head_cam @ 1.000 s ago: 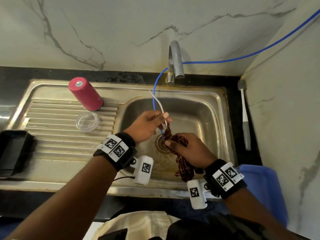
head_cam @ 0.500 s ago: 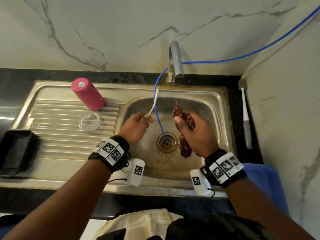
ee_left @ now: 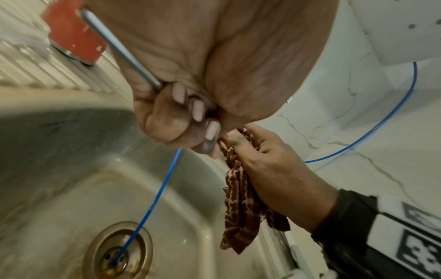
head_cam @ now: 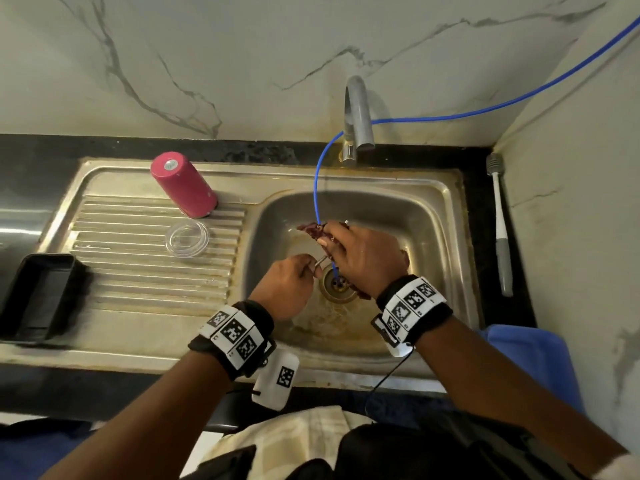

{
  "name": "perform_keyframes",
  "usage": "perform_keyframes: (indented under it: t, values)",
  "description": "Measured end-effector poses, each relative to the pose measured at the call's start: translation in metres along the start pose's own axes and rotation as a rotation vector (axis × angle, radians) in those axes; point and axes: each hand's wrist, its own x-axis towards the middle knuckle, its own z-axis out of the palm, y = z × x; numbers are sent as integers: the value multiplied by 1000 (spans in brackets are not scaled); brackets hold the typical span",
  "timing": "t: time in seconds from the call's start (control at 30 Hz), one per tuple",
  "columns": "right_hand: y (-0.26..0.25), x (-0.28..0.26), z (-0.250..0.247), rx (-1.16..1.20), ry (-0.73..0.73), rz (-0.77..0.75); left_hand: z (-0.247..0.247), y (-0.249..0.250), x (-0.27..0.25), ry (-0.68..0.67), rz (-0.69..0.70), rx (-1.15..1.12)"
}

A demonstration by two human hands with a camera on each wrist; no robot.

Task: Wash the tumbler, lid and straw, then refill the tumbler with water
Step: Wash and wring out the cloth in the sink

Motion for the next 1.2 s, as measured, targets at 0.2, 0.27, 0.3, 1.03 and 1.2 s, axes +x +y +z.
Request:
perform_keyframes:
  t: [0.2, 0.27, 0.3, 1.03, 1.2]
  values:
    - [33, 25, -8, 7, -107, 139, 0, -3, -7, -3, -6, -29]
    - [48, 31, -14, 24, -84, 212, -6, -10, -7, 33, -12, -41]
    - [53, 32, -18, 21, -48, 241, -10, -16, -8, 51, -23, -29]
    - [-48, 6, 36, 432, -59, 470, -75, -152, 7, 405, -425, -13]
    - [-63, 7, 34, 444, -55, 490, -78, -157, 6, 428, -400, 5]
